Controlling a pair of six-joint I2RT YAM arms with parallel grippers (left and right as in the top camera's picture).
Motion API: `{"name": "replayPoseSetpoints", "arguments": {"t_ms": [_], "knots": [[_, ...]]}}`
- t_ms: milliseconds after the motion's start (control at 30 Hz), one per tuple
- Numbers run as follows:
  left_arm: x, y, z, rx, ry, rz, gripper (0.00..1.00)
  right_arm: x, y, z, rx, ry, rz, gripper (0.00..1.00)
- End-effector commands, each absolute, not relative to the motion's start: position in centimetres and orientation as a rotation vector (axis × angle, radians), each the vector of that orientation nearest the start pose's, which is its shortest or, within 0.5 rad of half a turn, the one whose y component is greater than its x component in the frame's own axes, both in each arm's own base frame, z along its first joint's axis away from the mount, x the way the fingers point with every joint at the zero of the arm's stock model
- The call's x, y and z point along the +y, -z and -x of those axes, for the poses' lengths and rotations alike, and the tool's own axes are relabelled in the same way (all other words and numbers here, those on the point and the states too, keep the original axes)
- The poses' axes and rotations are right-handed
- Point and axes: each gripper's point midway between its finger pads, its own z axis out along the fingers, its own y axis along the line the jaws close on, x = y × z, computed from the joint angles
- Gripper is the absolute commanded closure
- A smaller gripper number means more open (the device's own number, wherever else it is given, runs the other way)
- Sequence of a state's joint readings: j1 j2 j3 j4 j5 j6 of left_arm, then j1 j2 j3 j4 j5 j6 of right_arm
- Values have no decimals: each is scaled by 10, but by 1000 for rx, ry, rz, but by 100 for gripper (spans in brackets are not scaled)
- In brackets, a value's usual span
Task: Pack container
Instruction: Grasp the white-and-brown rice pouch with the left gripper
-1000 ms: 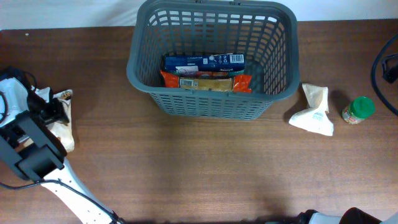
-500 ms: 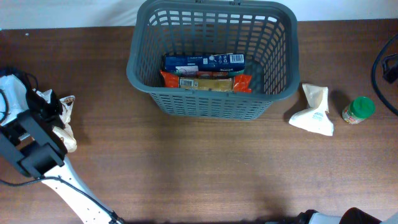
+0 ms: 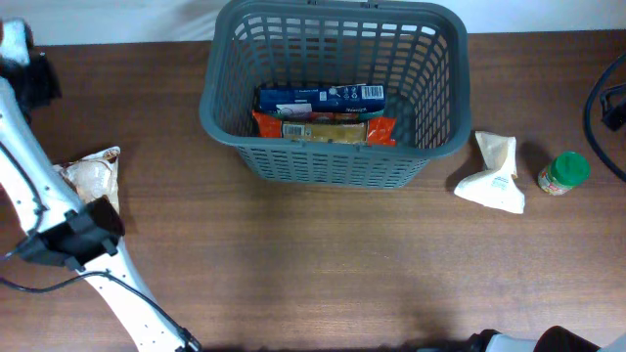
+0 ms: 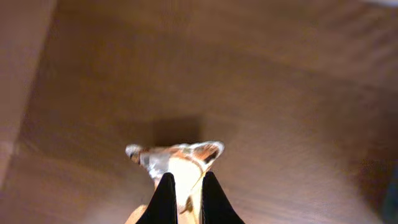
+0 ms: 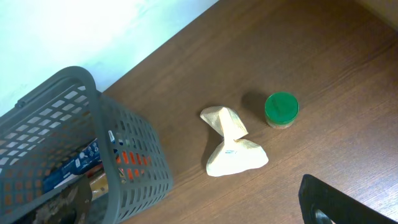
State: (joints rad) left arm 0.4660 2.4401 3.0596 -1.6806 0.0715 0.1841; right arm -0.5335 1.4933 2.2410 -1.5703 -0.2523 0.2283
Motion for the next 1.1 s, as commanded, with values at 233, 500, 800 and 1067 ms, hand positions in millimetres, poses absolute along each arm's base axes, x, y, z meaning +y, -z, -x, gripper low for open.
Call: {"name": "replayPoseSetpoints", "arguments": {"t_ms": [233,500,800,1067], "knots": [[219,-170,-429,2943,-115,458,52,-119,-411,-282,2235,-146,-768,1],[224,-98,-406,3125,-88,511,7,-119,-411,-282,2235,-146,-767,1],[249,-60,-390,3138,-93,624,6,-119,-411,-282,2235,-146,-768,1],[249,-25,-393,3116,-10,624,6,-119,-411,-282,2235,-146,-767,1]]}}
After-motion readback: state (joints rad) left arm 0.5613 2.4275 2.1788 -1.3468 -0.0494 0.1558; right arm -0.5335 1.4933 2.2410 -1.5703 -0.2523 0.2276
